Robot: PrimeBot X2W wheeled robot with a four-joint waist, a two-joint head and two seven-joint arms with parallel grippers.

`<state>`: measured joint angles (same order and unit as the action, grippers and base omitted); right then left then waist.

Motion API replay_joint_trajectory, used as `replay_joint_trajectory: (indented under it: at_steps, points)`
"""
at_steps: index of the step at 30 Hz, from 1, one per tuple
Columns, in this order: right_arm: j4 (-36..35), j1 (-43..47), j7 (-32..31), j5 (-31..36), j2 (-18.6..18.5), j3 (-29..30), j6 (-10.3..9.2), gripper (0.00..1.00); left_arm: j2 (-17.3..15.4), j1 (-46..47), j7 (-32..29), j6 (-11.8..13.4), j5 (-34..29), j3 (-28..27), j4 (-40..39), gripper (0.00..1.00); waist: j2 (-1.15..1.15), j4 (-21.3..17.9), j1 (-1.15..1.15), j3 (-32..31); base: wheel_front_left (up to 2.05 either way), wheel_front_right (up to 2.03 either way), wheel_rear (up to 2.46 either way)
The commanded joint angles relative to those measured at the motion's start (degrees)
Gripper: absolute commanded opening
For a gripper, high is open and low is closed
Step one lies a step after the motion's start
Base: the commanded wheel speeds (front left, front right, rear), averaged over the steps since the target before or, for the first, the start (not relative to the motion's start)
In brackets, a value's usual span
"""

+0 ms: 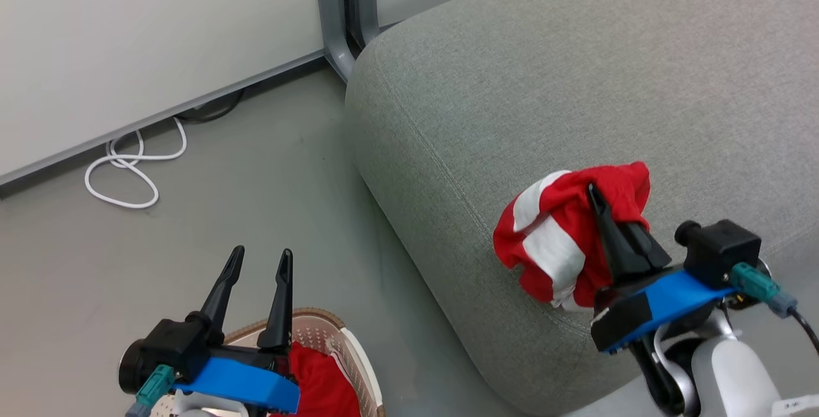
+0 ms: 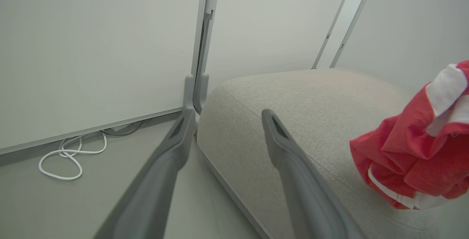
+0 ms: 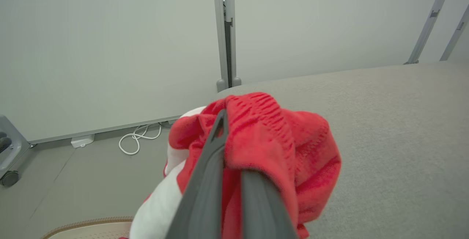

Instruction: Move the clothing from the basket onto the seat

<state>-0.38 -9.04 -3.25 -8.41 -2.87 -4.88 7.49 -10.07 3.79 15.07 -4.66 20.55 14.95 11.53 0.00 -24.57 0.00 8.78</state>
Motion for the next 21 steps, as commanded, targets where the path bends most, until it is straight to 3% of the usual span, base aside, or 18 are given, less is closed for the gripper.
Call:
replay_joint_trajectory:
  at_steps: [1,9,16,21]
  points:
    - [1.02,-3.38,-0.27,-2.23,-0.03,0.34,0.01,0.00,-0.36,1.44,0.16,-0.34,-0.38,-0.46,-0.26,1.00,0.00,0.55,0.00,1.61,0.00,0.00,0.00]
    - [6.74,-19.01,-1.87,-4.20,-0.42,4.83,0.01,0.00,-2.75,5.48,-0.70,-0.92,-1.67,0.06,-2.83,1.00,0.00,2.54,0.00,9.86,0.00,0.00,0.00]
    - [13.65,-36.07,-2.04,-4.27,-4.90,14.53,0.01,0.00,-5.50,10.38,-2.82,-0.63,-3.13,-0.54,-8.08,1.00,0.00,5.60,0.00,20.65,0.00,0.00,0.00]
    - [18.15,-44.23,0.11,-2.55,-7.98,18.41,0.01,0.00,-6.91,13.58,-3.70,-0.87,-3.59,-0.53,-10.88,1.00,0.00,7.74,0.00,26.55,0.00,0.00,0.00]
